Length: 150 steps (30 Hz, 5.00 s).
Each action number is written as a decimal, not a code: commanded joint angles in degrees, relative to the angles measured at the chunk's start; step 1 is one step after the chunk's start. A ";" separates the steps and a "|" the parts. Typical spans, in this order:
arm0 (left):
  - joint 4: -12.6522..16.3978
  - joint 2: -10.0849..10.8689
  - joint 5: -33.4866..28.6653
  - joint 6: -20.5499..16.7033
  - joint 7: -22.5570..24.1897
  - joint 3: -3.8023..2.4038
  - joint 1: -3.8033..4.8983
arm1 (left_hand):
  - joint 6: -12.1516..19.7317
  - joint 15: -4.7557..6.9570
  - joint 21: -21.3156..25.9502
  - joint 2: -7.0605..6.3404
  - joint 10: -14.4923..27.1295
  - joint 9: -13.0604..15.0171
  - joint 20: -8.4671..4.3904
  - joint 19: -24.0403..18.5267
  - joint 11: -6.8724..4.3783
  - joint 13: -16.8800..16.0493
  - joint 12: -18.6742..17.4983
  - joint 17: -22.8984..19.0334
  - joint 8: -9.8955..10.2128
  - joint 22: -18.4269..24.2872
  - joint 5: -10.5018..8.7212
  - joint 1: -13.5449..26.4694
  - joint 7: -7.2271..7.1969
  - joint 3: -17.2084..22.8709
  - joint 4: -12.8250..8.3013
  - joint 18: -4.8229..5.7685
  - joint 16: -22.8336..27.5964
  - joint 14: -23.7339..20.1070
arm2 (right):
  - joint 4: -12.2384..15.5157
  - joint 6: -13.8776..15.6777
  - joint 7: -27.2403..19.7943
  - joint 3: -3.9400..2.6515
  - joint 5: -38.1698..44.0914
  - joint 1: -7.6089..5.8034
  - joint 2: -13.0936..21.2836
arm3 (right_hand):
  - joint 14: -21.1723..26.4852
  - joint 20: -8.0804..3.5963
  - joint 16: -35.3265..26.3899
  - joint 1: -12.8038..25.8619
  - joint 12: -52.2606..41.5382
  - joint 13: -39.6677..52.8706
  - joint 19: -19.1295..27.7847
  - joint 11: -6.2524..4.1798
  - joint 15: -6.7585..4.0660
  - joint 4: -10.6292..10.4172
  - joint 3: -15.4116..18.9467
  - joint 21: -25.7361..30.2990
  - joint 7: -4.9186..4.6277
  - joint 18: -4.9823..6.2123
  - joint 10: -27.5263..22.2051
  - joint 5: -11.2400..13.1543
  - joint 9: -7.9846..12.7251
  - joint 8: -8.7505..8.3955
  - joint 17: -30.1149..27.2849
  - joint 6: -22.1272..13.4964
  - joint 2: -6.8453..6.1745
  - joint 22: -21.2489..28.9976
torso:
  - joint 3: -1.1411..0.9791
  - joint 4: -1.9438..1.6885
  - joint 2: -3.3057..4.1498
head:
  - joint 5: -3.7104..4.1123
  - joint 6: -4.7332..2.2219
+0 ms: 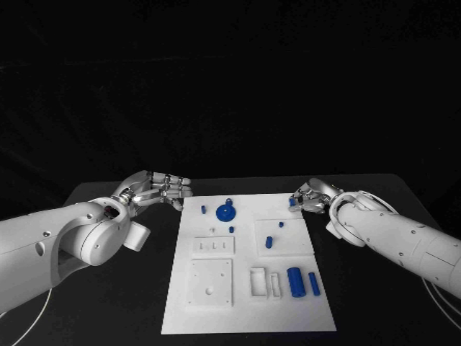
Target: Assemble the parts on the task board
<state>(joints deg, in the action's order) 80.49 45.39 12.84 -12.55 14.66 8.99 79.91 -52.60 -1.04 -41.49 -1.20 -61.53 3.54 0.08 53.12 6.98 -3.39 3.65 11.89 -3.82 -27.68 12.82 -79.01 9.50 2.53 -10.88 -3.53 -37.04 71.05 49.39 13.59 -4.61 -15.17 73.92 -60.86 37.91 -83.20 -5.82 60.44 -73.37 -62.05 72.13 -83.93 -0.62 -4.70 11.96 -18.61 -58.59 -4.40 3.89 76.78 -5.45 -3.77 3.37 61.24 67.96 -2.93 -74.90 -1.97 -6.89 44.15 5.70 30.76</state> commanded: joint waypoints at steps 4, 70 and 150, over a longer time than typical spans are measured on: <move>-0.02 -0.05 0.12 0.50 0.08 -0.04 -0.02 | -0.05 -0.25 -0.16 0.42 0.18 -0.02 0.19 -0.37 -0.01 -0.01 -0.20 -0.06 -0.09 -0.10 -0.19 -0.20 -0.06 -0.11 -0.15 -0.73 0.11 0.11 | 0.07 0.72 -0.24 0.04 0.21 0.14 -0.07 | -0.09 -0.55 -0.19 -0.81 -0.07 -0.06 -0.69 -0.63 -0.72 -0.84 -0.17 -0.10 0.73 -0.18 -0.04 2.38 -0.48 0.31 0.00 2.56 1.46 -7.38 | 0.03 -0.06 -0.01 | 0.07 0.07; -4.29 -10.19 15.43 -1.58 -23.47 1.50 1.16 | -16.66 6.71 -12.47 -4.73 -20.35 46.69 -6.79 2.88 -9.76 -10.66 19.48 9.78 0.02 -10.55 -2.62 17.30 -9.13 1.20 18.69 2.42 -32.59 1.47 | 33.55 -3.71 19.49 2.39 18.45 -4.00 -1.62 | -0.24 -0.91 -0.87 -0.67 0.50 0.54 -0.86 -1.10 -0.94 -3.13 -2.03 0.25 1.26 -0.50 0.26 1.10 -0.89 0.28 0.27 3.96 -0.96 -7.36 | 0.73 2.30 -3.23 | -3.71 0.58; -4.58 -13.06 13.33 1.38 -27.61 2.04 0.86 | -13.43 5.85 -9.87 4.62 -19.02 40.11 -5.95 2.47 -8.78 -7.02 14.90 7.80 0.03 -10.67 6.05 13.05 -8.49 2.41 7.95 2.31 -30.53 0.38 | 33.19 -5.96 20.07 3.63 18.32 -4.00 -3.56 | -0.24 -0.92 -0.88 -0.52 0.53 0.51 -0.93 -1.34 -0.96 -2.95 -1.52 0.16 1.46 -0.46 0.15 -0.31 -1.09 0.31 0.34 4.60 -0.74 -7.40 | 0.65 2.22 -3.14 | -3.64 0.58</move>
<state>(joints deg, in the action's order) 75.59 32.58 26.76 -13.26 -13.10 11.02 80.85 -66.50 4.92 -51.55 2.91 -80.72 43.74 -6.25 55.79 -1.86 -10.47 18.63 19.74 -3.94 -38.43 18.63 -66.02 1.10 4.89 -2.65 -1.74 -67.85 71.66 82.29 7.52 15.88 -11.46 91.79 -64.77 34.50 -83.58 -6.65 59.75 -73.78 -61.82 72.69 -83.93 -1.65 -5.25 8.95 -20.23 -58.33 -3.80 3.92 76.98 -5.58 -4.81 3.48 61.60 69.35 -3.94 -74.90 -1.30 -4.67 40.97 2.07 31.32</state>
